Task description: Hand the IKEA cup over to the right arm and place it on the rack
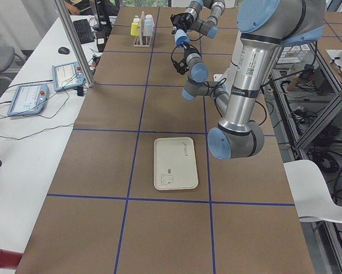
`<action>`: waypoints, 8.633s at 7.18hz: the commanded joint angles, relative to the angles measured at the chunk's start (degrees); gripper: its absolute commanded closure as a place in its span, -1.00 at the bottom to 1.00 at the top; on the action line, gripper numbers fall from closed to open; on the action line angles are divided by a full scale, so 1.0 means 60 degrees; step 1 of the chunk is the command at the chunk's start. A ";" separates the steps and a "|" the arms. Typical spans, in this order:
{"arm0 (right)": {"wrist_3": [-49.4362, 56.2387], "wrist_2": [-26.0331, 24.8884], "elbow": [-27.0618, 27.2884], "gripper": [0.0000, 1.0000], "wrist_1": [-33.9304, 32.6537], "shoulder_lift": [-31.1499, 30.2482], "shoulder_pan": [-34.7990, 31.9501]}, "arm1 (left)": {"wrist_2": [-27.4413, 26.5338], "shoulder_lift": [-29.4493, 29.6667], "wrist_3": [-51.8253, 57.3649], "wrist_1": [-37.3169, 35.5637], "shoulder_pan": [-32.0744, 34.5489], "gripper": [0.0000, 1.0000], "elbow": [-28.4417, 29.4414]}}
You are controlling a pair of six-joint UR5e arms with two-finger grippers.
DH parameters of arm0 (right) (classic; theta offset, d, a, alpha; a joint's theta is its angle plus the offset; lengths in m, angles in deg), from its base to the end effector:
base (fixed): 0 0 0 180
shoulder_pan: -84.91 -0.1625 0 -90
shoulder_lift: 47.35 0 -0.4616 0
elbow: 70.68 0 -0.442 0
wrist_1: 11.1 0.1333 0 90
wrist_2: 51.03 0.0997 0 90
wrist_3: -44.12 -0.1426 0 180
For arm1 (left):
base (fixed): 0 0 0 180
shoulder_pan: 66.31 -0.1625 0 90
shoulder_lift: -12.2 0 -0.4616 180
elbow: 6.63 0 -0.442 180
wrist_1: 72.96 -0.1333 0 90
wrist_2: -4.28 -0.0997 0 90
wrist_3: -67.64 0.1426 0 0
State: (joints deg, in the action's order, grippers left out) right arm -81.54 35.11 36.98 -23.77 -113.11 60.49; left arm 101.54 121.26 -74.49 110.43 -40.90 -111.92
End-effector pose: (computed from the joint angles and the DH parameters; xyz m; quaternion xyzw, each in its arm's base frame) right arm -0.4818 -0.3757 0.1317 -0.0675 -0.8597 0.2782 0.4231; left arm 0.4622 -0.3472 0.1840 -0.2342 0.8653 -0.2309 0.3783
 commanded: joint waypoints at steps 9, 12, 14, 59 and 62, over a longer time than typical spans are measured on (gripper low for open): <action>0.5180 -0.1144 -0.0306 0.91 -0.3811 -0.0582 -0.3218 | 0.0107 -0.1287 0.3817 -0.1686 0.1315 -0.99 -0.0205; 0.7852 -0.0446 -0.1722 0.93 -0.4555 -0.0598 -0.5356 | 0.0093 -0.1318 0.5623 -0.3928 0.1857 -0.99 -0.0191; 1.0150 0.1511 -0.3272 0.92 -0.4526 -0.0598 -0.7055 | 0.0063 -0.1318 0.6225 -0.4996 0.2004 -0.99 -0.0205; 2.2819 0.8348 -0.1794 -0.99 -1.3928 -0.3570 -1.0652 | 0.7169 -0.3075 2.3455 -1.6367 1.0690 -1.00 0.0498; 2.2701 0.8466 -0.1830 -0.99 -1.3916 -0.3659 -1.0534 | 0.6787 -0.3294 2.3529 -1.6224 1.0604 -1.00 0.1040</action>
State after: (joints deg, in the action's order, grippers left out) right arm 55.06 85.68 25.99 -107.61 -134.63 -2.78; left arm 142.61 102.33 66.64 12.96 22.77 -105.99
